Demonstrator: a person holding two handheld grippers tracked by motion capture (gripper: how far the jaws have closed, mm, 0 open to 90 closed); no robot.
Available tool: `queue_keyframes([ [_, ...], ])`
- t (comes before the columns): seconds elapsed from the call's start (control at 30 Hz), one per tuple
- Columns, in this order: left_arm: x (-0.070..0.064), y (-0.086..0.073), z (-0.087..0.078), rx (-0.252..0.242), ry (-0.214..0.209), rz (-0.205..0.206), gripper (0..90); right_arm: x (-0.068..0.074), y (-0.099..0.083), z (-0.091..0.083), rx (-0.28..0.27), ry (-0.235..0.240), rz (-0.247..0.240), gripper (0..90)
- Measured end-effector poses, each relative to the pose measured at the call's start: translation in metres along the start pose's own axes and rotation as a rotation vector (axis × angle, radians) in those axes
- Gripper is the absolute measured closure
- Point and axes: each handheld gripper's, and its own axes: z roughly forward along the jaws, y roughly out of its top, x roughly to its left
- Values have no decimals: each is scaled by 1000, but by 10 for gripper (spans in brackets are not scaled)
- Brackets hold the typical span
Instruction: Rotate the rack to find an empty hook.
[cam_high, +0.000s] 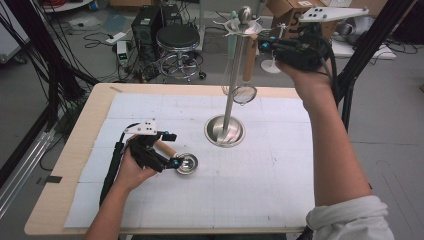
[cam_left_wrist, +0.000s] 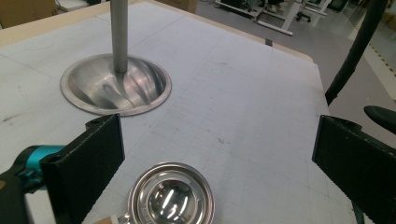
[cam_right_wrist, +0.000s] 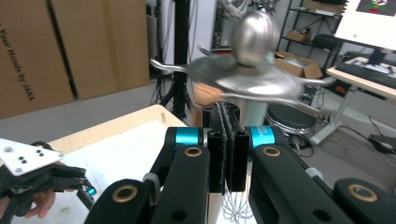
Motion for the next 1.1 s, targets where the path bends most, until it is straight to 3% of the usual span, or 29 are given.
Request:
queue_keyframes([
  [0.4,0,0,-1,-4,-3,-1,29,22,10,25,35,28,-44,894],
  [0.67,0,0,0,-4,-2,-2,29,28,12,39,50,33,-54,894],
  [0.87,0,0,-1,-1,-3,-2,28,31,12,41,56,38,-57,881],
  [1.1,0,-1,1,6,-2,-2,28,31,4,27,33,66,-42,795],
])
